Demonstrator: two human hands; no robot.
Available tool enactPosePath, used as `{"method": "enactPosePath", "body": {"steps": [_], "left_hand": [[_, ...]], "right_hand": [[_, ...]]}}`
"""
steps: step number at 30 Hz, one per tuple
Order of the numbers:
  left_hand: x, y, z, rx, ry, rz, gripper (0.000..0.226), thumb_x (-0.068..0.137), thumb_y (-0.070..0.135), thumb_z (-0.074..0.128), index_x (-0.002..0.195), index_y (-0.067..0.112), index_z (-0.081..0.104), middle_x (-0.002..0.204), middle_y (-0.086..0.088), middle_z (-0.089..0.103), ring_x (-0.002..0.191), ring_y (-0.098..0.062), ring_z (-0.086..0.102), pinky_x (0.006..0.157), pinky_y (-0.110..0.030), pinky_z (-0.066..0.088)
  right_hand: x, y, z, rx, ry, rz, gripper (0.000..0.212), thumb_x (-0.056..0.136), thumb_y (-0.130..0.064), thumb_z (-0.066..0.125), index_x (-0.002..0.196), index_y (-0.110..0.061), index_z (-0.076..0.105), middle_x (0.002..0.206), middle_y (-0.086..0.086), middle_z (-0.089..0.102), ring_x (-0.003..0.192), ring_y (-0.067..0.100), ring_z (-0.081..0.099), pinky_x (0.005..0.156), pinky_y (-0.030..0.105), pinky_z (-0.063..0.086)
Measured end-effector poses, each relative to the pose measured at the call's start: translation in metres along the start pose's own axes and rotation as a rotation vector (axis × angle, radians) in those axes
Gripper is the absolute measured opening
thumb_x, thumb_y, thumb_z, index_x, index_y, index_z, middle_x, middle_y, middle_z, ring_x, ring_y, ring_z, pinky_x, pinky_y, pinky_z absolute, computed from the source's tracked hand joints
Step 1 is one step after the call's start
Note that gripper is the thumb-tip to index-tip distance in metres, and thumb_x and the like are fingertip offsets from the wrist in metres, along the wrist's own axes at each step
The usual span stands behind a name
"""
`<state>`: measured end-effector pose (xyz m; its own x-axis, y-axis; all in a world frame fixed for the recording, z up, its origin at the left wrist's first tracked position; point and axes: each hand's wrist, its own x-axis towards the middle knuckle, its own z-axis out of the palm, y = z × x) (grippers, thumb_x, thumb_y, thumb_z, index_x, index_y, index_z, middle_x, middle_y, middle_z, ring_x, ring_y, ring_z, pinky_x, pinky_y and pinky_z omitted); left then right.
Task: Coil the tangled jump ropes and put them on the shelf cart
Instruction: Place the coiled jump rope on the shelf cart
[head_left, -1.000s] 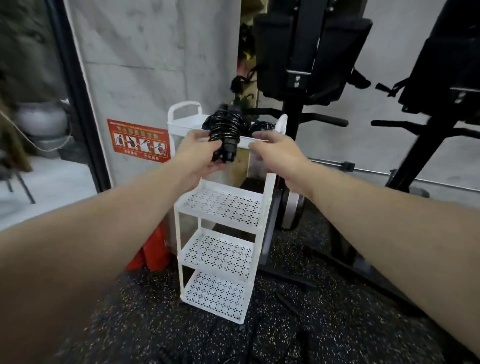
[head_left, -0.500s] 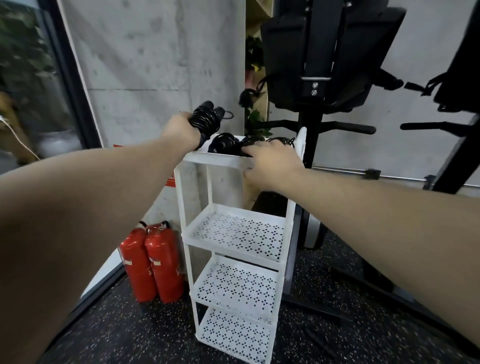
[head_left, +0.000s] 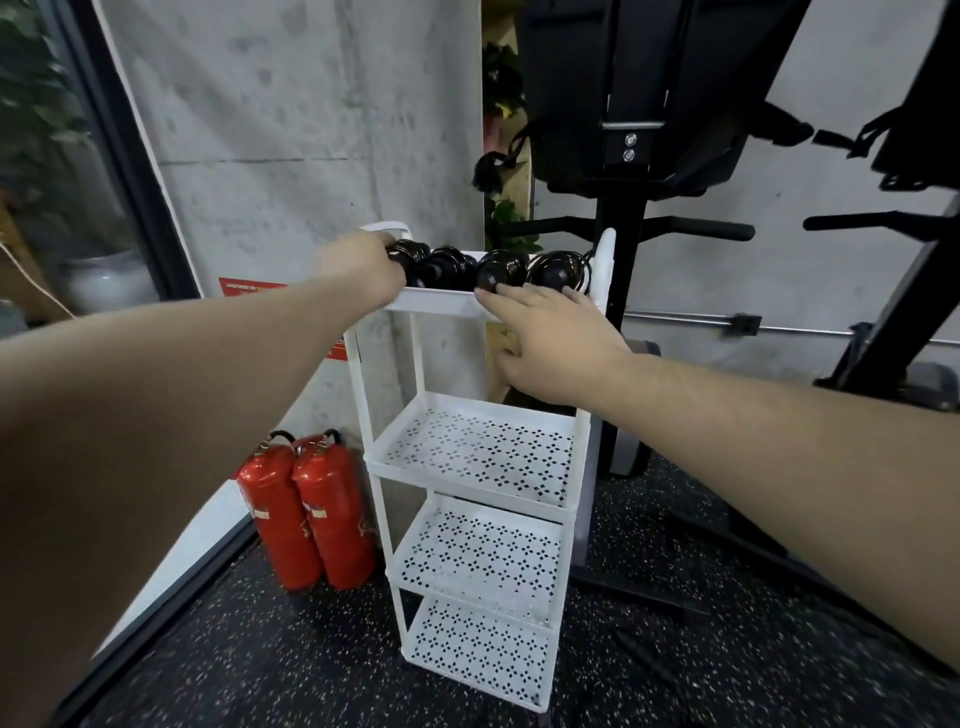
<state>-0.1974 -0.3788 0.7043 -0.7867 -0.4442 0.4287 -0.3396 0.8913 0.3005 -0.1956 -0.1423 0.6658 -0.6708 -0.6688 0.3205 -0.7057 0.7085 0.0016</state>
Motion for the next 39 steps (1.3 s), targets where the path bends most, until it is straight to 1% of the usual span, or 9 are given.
{"method": "enactPosePath", "body": {"steps": [4, 7, 13, 20, 24, 27, 33, 36, 39], "left_hand": [[-0.048, 0.02, -0.003, -0.088, 0.153, 0.239, 0.043, 0.095, 0.035, 0.036, 0.116, 0.02, 0.07, 0.121, -0.007, 0.067, 0.116, -0.035, 0.059, 0.097, -0.044, 0.049], [-0.097, 0.046, -0.003, -0.106, -0.06, 0.351, 0.039, 0.103, 0.031, 0.036, 0.118, 0.017, 0.069, 0.119, -0.007, 0.07, 0.105, -0.031, 0.064, 0.087, -0.041, 0.052], [-0.206, 0.094, 0.009, 0.003, -0.294, 0.57, 0.036, 0.104, 0.036, 0.041, 0.07, 0.025, 0.043, 0.071, 0.007, 0.052, 0.073, -0.021, 0.054, 0.057, -0.033, 0.031], [-0.339, 0.141, 0.049, -0.029, -0.526, 0.692, 0.031, 0.105, 0.039, 0.035, 0.087, 0.024, 0.054, 0.082, 0.002, 0.063, 0.082, -0.024, 0.061, 0.07, -0.037, 0.051], [-0.417, 0.16, 0.088, -0.055, -0.697, 0.761, 0.035, 0.106, 0.04, 0.032, 0.08, 0.025, 0.049, 0.079, 0.005, 0.058, 0.082, -0.024, 0.061, 0.068, -0.038, 0.047], [-0.471, 0.169, 0.121, -0.02, -0.79, 0.775, 0.035, 0.106, 0.041, 0.032, 0.086, 0.023, 0.055, 0.076, 0.008, 0.055, 0.079, -0.023, 0.056, 0.063, -0.037, 0.037], [-0.538, 0.164, 0.205, -0.047, -0.998, 0.651, 0.039, 0.105, 0.043, 0.036, 0.072, 0.025, 0.049, 0.079, 0.005, 0.059, 0.085, -0.027, 0.061, 0.07, -0.035, 0.044], [-0.556, 0.157, 0.251, -0.04, -1.08, 0.55, 0.039, 0.104, 0.046, 0.037, 0.073, 0.027, 0.05, 0.076, 0.008, 0.057, 0.086, -0.026, 0.061, 0.076, -0.036, 0.049], [-0.571, 0.149, 0.295, -0.052, -1.16, 0.439, 0.04, 0.103, 0.048, 0.038, 0.078, 0.023, 0.057, 0.075, 0.005, 0.062, 0.081, -0.022, 0.062, 0.067, -0.033, 0.044]], "right_hand": [[-0.032, -0.001, -0.012, -0.017, -0.041, -0.033, 0.064, 0.098, -0.031, 0.048, 0.159, -0.028, 0.029, 0.164, -0.003, 0.033, 0.151, 0.019, 0.027, 0.125, 0.045, 0.016], [-0.065, 0.002, -0.022, -0.01, -0.11, -0.017, 0.058, 0.094, -0.032, 0.05, 0.151, -0.026, 0.044, 0.154, -0.003, 0.047, 0.141, 0.021, 0.043, 0.115, 0.042, 0.036], [-0.159, 0.009, -0.045, 0.02, -0.273, 0.087, 0.05, 0.097, -0.031, 0.051, 0.147, -0.029, 0.049, 0.147, -0.002, 0.054, 0.131, 0.022, 0.052, 0.104, 0.041, 0.048], [-0.299, 0.026, -0.031, 0.065, -0.546, 0.239, 0.036, 0.098, -0.034, 0.055, 0.132, -0.023, 0.061, 0.123, 0.001, 0.066, 0.114, 0.024, 0.06, 0.097, 0.037, 0.05], [-0.378, 0.042, 0.003, 0.125, -0.691, 0.328, 0.026, 0.099, -0.036, 0.055, 0.12, -0.025, 0.064, 0.116, -0.003, 0.065, 0.104, 0.019, 0.058, 0.087, 0.031, 0.048], [-0.426, 0.056, 0.042, 0.175, -0.748, 0.385, 0.028, 0.098, -0.036, 0.055, 0.12, -0.023, 0.067, 0.118, -0.003, 0.067, 0.107, 0.021, 0.061, 0.093, 0.035, 0.051], [-0.49, 0.091, 0.126, 0.282, -0.872, 0.505, 0.036, 0.102, -0.038, 0.052, 0.134, -0.025, 0.063, 0.135, -0.004, 0.063, 0.12, 0.019, 0.059, 0.106, 0.04, 0.048], [-0.512, 0.11, 0.173, 0.362, -0.884, 0.583, 0.035, 0.102, -0.039, 0.051, 0.132, -0.026, 0.064, 0.136, -0.003, 0.063, 0.119, 0.019, 0.059, 0.107, 0.041, 0.048], [-0.533, 0.124, 0.222, 0.455, -0.907, 0.672, 0.031, 0.103, -0.032, 0.051, 0.13, -0.024, 0.065, 0.128, -0.002, 0.065, 0.107, 0.018, 0.063, 0.101, 0.041, 0.053]]}}
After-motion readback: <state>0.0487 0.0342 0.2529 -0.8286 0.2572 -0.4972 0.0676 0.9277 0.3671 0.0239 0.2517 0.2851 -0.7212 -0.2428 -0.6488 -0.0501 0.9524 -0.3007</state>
